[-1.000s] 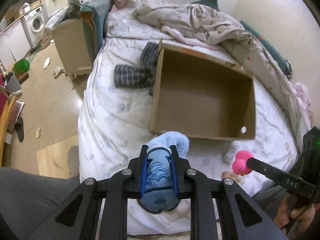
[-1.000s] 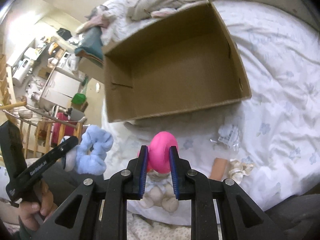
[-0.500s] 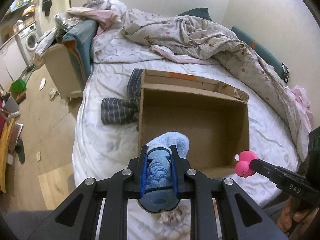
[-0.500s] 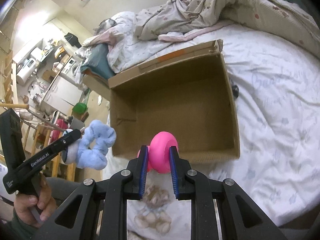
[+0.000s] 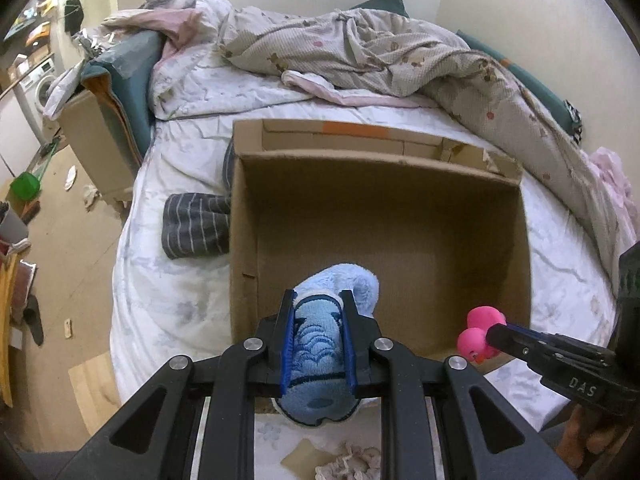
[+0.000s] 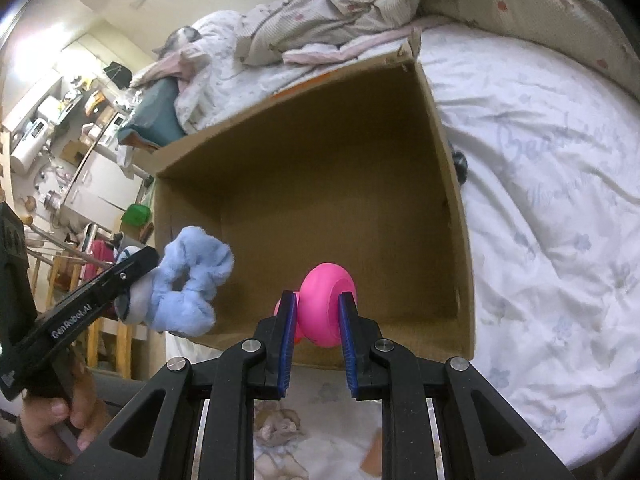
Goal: Organize soft objects
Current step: 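Carry the blue plush and pink toy into the box with both tools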
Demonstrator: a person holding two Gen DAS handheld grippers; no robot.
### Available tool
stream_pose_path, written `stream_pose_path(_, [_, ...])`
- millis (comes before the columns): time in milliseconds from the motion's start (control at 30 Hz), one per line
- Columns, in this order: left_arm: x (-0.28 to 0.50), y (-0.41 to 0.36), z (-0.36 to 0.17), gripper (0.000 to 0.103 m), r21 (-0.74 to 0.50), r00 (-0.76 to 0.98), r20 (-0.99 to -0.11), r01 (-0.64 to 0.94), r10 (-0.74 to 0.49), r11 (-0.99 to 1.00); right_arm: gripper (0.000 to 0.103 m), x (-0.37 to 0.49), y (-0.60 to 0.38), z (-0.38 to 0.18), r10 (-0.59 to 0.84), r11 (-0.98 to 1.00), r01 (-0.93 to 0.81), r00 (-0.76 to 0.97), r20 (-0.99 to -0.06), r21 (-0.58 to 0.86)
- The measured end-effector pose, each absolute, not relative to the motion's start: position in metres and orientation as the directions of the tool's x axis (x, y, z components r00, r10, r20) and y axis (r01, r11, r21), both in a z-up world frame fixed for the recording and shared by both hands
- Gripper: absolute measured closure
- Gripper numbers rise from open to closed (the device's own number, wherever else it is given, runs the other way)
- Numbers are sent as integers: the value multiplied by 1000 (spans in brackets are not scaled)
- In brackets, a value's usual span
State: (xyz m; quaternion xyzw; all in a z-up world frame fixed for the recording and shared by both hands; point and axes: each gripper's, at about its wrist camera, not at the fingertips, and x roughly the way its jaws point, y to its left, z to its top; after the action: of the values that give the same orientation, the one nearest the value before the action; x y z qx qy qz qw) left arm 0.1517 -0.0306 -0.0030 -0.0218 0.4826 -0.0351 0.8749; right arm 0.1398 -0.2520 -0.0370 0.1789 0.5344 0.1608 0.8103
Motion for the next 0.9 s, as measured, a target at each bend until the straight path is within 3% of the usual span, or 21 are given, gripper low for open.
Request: stream_pose_path(900, [153,-33,-33,81,-36,478,-877,42,-52,998,80,146,-231,-67,403,914,-64,266,-876,401])
